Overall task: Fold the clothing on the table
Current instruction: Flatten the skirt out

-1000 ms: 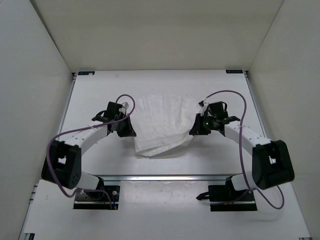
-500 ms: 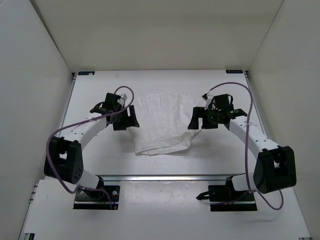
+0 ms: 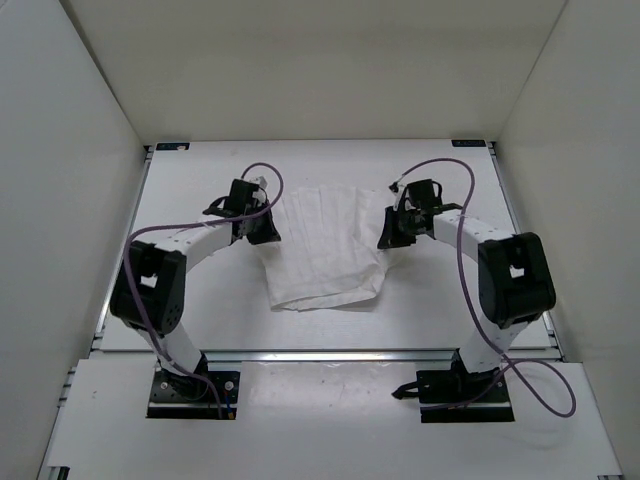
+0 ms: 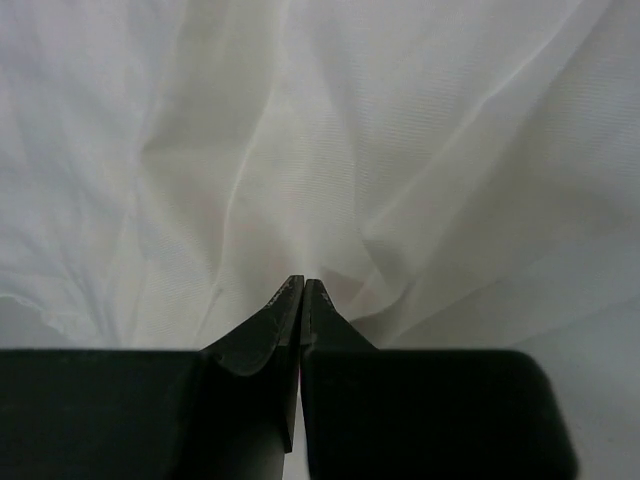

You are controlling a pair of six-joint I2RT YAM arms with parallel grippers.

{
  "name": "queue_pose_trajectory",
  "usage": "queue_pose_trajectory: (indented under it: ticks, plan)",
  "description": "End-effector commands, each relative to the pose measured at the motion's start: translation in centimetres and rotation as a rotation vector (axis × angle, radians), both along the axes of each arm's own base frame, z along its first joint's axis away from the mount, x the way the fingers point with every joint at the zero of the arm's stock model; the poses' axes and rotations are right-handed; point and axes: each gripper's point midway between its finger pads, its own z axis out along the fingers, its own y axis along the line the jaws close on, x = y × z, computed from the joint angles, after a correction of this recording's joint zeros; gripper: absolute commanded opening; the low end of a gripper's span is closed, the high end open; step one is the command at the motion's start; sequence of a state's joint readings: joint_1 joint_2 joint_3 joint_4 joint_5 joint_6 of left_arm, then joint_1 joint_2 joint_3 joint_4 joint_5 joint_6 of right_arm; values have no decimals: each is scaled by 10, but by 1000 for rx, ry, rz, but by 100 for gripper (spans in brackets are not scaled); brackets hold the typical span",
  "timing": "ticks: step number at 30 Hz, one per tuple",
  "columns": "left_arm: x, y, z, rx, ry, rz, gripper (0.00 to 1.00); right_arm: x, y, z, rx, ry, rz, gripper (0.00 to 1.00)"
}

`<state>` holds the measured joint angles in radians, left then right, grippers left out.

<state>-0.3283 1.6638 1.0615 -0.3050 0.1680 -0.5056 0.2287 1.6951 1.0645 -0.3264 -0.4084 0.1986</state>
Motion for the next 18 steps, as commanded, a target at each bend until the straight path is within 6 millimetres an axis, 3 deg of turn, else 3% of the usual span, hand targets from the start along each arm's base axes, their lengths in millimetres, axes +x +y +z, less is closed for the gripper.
queue_pose_trajectory:
  ticks: [1,7,9,12,14,16,17,18]
  plan:
    - [-2,-7,-12,32,2,0,0,20,2,0,-45,-50,-5,0]
    - [-16,-5,-44,51,138,-26,0,26,-11,-24,-59,54,-36,1]
    - [-10,-4,-46,63,146,-28,0,32,-11,-27,-70,61,-34,0]
    - [-5,-1,-60,84,202,-22,0,49,-10,-30,-81,58,-34,0]
    - [-3,-1,-62,97,229,-26,0,67,-7,-32,-85,67,-32,0]
    - [6,-4,-63,120,233,-39,0,87,-2,-22,-86,49,-26,0]
    - [11,0,-62,134,227,-36,0,91,-3,-30,-94,72,-26,0]
    - [14,-2,-61,134,224,-32,0,103,-1,-23,-98,50,-33,0]
